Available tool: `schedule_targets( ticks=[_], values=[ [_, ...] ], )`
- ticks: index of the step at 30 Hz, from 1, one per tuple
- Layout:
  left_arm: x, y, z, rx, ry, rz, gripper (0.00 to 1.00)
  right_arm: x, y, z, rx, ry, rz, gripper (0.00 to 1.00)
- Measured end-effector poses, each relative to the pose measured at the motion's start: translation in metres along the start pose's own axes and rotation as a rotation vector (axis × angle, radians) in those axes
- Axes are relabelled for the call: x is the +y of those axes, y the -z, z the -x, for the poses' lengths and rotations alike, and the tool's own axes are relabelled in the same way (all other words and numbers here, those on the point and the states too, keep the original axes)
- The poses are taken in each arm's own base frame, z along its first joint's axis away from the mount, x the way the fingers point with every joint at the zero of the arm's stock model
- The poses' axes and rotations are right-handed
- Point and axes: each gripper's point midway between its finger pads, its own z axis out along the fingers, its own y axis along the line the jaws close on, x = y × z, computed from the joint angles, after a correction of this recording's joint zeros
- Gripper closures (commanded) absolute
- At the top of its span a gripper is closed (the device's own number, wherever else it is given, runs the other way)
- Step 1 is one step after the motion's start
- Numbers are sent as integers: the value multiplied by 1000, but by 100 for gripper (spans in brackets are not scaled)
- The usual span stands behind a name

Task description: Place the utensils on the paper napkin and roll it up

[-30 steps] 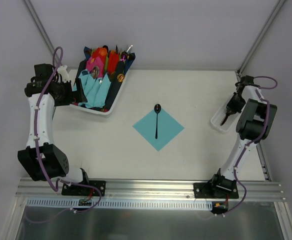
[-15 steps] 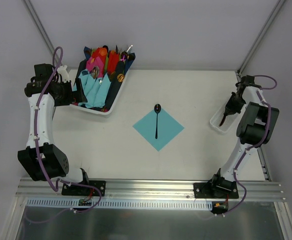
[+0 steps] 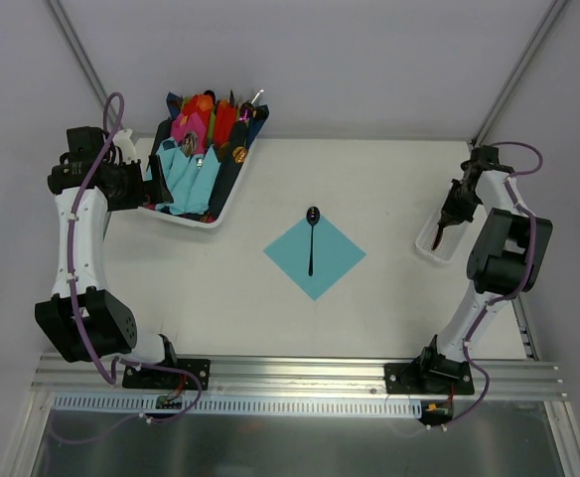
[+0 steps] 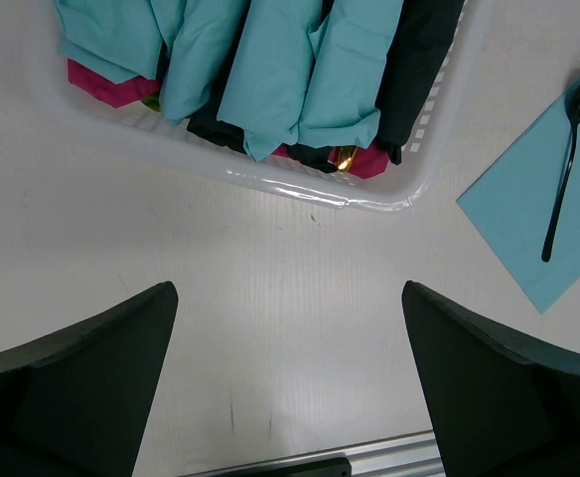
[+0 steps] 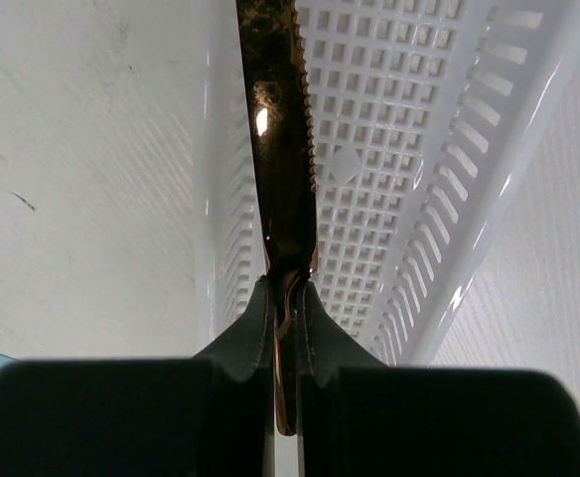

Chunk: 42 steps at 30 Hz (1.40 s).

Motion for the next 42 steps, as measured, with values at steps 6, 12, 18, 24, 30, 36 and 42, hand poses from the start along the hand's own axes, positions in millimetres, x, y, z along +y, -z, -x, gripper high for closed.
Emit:
schedule_targets(
  ticks=[6,12,18,24,30,36,42],
  values=[
    [0,2,0,-5,-2,1,1,4,7,-2,-11,21,5,100],
    [-1,2,1,-6,-2,1,1,12,30,-5,-49,41,24,100],
    [-1,2,1,-6,-1,1,1,59,49,-13,-87,119,93,100],
    [-1,2,1,-6,2,0,1,133,47,-52,-53,218,202,100],
    [-1,2,0,-5,5,-1,1,192,40,-95,-6,300,269,100],
    [0,-1,-3,6,11,-1,1,226,23,-129,42,326,278,100],
    [-1,-1,-5,8,13,-1,1,243,4,-158,84,348,250,100]
  ],
)
